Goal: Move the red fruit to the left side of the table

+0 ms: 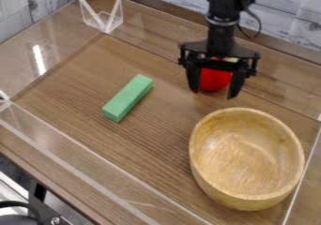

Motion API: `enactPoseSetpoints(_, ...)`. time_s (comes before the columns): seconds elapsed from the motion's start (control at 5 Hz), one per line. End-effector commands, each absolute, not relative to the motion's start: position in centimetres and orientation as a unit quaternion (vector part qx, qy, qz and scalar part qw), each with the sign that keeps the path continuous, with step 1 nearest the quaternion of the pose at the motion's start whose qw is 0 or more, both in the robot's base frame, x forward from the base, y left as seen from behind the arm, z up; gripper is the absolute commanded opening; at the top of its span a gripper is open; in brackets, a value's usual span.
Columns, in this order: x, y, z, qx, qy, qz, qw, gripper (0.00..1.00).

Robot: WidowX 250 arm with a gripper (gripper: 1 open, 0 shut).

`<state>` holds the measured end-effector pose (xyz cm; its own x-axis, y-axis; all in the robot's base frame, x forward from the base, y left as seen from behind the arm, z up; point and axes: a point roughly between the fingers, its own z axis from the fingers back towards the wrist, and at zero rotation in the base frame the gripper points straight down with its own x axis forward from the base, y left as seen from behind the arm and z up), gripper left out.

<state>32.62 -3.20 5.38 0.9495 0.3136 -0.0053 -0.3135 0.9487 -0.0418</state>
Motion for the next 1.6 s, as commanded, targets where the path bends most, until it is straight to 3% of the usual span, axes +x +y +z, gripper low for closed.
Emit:
enactPoseSetpoints(0.0,34.1,-4.1,6.0,-0.026,-0.045,0.197,0.979,1.00)
enactPoseSetpoints(0.2,35.0,-4.6,5.5,-0.023,-0.059,0.210,0.976,1.00)
enactPoseSetpoints(0.6,36.4,-3.7,6.2,-0.023,-0.074,0.187,0.979,1.00)
enactPoseSetpoints(1.0,35.4,-2.0,6.1,-0.021,-0.088,0.128,0.988,1.00)
enactPoseSetpoints(1.4,36.3,-3.7,6.2,-0.018,-0.101,0.119,0.988,1.00)
